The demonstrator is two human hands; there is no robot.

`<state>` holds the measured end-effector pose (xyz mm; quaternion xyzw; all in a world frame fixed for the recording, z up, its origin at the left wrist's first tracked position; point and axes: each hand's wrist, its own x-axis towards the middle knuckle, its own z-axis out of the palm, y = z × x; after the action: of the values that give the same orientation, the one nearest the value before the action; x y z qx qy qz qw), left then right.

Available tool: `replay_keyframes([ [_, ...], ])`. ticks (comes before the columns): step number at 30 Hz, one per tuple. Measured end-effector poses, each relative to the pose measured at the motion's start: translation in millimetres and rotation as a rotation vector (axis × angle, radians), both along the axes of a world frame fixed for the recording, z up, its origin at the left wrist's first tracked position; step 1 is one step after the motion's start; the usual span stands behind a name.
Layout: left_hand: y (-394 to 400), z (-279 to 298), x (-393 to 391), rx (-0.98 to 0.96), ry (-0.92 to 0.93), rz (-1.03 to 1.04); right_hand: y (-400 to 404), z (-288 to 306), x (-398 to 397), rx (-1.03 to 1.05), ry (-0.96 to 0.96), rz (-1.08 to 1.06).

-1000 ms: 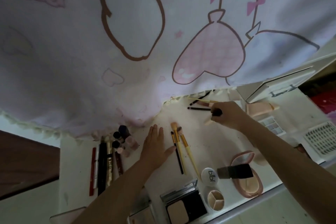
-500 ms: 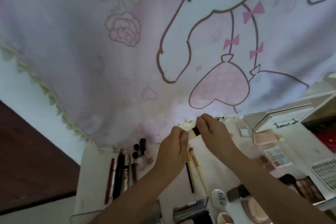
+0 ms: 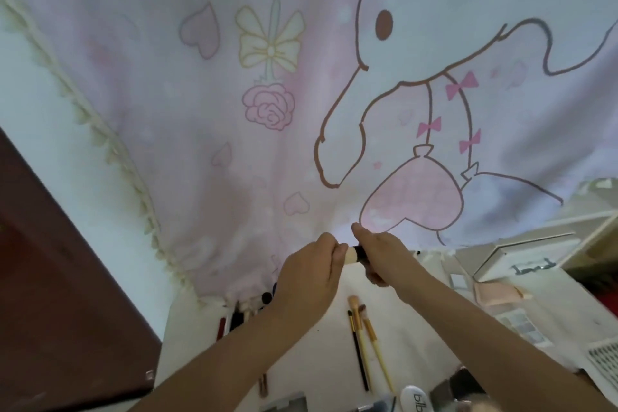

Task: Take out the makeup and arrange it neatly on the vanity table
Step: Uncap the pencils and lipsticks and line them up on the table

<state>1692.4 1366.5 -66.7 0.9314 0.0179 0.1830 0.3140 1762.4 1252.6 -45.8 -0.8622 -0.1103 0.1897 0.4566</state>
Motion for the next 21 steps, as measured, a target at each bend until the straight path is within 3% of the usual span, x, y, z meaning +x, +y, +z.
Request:
replay_keyframes([
  [2, 3.2, 4.7, 1.9, 0.017, -0.045, 0.076, 8.8, 2.6, -4.1, 0.058, -0.019, -0.062],
  [5, 6.8, 14.8, 4.1, -0.144, -0.114, 0.113, 19.6, 4.3, -8.7, 0.183, -0.153, -0.141],
  [9, 6.6, 20.0, 4.1, -0.525, 0.074, 0.147, 17.0, 11.9, -13.9, 0.231, -0.838, 0.054],
  [11, 7.6, 21.2, 1.1, -0.721, 0.201, 0.136, 13.5, 9.7, -9.3, 0.220, -0.943, 0.207],
  [13, 11.9, 25.5, -1.3, -0.836, 0.257, 0.069, 12.4, 12.2, -4.2, 0.186, -0.749, 0.229],
  [15, 18.6, 26.8, -4.3, -0.699, 0.301, 0.015, 6.4, 11.0, 1.4, 0.062, -0.443, 0.264],
  [17, 24.5, 26.0, -10.1, -0.563, 0.356, -0.061, -3.6, 15.9, 1.1, 0.086, -0.345, 0.336],
  [21, 34.3, 24.9, -20.9, -0.562, 0.336, -0.164, -21.3, 27.6, -2.5, 0.326, -0.256, 0.487],
])
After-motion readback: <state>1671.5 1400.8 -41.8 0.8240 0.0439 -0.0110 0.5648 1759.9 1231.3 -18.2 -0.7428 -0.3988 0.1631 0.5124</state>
